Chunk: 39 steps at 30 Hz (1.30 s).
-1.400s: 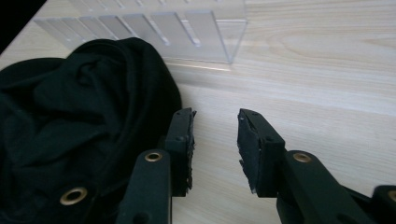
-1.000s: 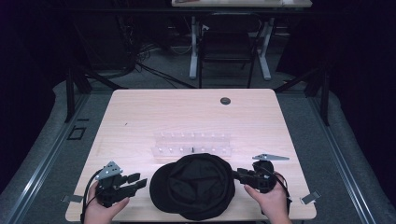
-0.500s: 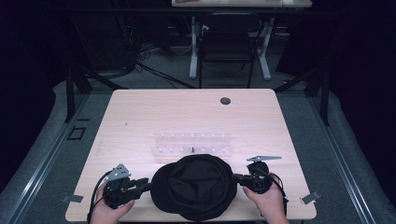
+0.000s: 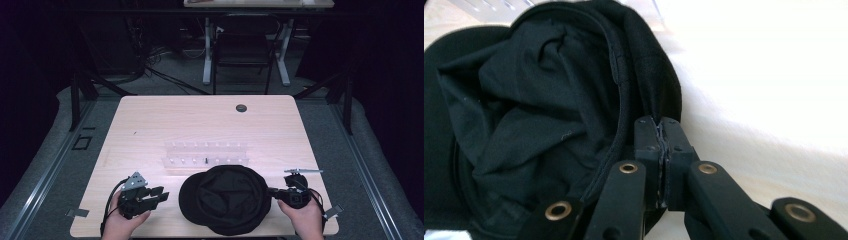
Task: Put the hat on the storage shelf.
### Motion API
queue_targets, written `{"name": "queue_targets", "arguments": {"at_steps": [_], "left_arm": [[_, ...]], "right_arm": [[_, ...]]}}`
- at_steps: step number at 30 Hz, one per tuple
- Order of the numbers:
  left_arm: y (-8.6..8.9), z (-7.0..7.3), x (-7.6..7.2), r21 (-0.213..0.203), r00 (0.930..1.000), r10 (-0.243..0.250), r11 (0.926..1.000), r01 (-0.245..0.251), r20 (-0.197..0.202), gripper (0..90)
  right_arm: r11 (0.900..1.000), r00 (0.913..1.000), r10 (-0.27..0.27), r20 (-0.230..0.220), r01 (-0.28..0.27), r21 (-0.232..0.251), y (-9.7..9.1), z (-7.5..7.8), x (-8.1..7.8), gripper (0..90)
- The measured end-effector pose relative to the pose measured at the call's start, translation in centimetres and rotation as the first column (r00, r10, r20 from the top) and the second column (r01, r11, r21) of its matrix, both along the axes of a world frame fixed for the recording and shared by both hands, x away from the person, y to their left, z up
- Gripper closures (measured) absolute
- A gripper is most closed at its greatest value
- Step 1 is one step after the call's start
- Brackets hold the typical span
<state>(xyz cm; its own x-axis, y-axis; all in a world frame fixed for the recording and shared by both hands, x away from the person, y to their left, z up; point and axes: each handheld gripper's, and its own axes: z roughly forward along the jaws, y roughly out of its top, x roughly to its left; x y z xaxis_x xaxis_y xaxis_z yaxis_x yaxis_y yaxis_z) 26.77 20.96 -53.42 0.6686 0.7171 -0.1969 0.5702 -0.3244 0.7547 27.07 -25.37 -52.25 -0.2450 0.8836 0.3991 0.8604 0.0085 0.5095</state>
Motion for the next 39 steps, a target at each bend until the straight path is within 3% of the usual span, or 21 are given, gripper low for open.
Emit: {"name": "queue_targets", "arguments": {"at_steps": [2, 7, 10, 18, 20, 21, 22, 25, 28, 29, 30, 32, 35, 38, 39], "left_arm": [[0.2, -0.1, 0.2, 0.006, 1.0, 0.007, 1.0, -0.007, -0.005, 65.9], [0.7, -0.3, 0.6, 0.011, 0.9997, 0.024, 0.9997, -0.024, -0.008, 64.6], [1.0, -0.5, 0.8, 0.019, 0.9993, 0.036, 0.9992, -0.036, -0.011, 63.0], [1.9, -0.8, 1.1, 0.013, 0.9974, 0.069, 0.9976, -0.068, -0.023, 60.6], [2.0, -0.8, 1.1, 0.013, 0.9973, 0.071, 0.9974, -0.071, -0.02, 60.5], [2.0, -0.9, 1.1, 0.013, 0.9974, 0.07, 0.9975, -0.07, -0.02, 60.5], [2.1, -0.9, 1.1, 0.014, 0.9972, 0.073, 0.9973, -0.072, -0.02, 60.4], [2.1, -1.0, 1.1, 0.021, 0.997, 0.074, 0.9971, -0.074, -0.023, 60.3], [2.1, -1.0, 1.0, 0.024, 0.9965, 0.08, 0.9966, -0.079, -0.024, 60.1], [2.1, -1.0, 1.0, 0.025, 0.9965, 0.08, 0.9965, -0.08, -0.024, 60.0], [2.1, -1.0, 1.0, 0.026, 0.9965, 0.08, 0.9965, -0.079, -0.025, 60.0], [2.1, -1.0, 1.0, 0.027, 0.9962, 0.083, 0.9963, -0.082, -0.027, 59.8], [2.1, -1.1, 1.0, 0.025, 0.9964, 0.08, 0.9966, -0.079, -0.029, 59.3], [2.1, -1.1, 1.0, 0.031, 0.9962, 0.083, 0.9961, -0.082, -0.027, 58.4], [2.1, -1.2, 1.0, 0.031, 0.9961, 0.083, 0.9961, -0.083, -0.029, 58.4]], "right_arm": [[1.0, 0.9994, 0.006, -0.035, -0.006, -0.008, -0.5, 0.2, 0.1, 87.9], [0.9888, 0.9961, 0.01, -0.087, -0.023, -0.147, -1.3, 1.3, 0.9, 87.8], [0.9841, 0.9931, -0.002, -0.117, -0.019, -0.176, -1.6, 1.5, 1.5, 87.5], [0.9804, 0.9744, 0.006, -0.225, -0.05, -0.191, -1.5, 2.1, 2.9, 82.4], [0.9776, 0.9649, 0.01, -0.263, -0.065, -0.2, -1.3, 2.0, 3.5, 81.7], [0.9776, 0.9649, 0.01, -0.263, -0.065, -0.2, -1.3, 2.0, 3.5, 81.7], [0.9772, 0.9578, 0.015, -0.287, -0.075, -0.199, -1.2, 1.8, 3.8, 81.3], [0.9772, 0.9512, 0.01, -0.309, -0.074, -0.199, -1.2, 1.5, 4.2, 81.1], [0.9833, 0.9355, 0.012, -0.353, -0.075, -0.166, -1.4, 1.1, 4.7, 80.8], [0.9874, 0.9379, -0.005, -0.347, -0.051, -0.15, -1.5, 0.8, 4.8, 80.6], [0.9811, 0.9235, 0.027, -0.383, -0.098, -0.167, -1.7, 1.0, 5.1, 80.0], [0.9879, 0.9249, 0.001, -0.38, -0.06, -0.143, -1.6, 0.5, 5.2, 78.9], [0.9873, 0.9152, 0.008, -0.403, -0.071, -0.142, -1.8, 0.1, 5.4, 77.7], [0.993, 0.9182, -0.016, -0.396, -0.032, -0.114, -1.9, -0.4, 5.4, 76.4], [0.9922, 0.9138, -0.009, -0.406, -0.042, -0.117, -2.0, -0.5, 5.5, 75.9]]}}
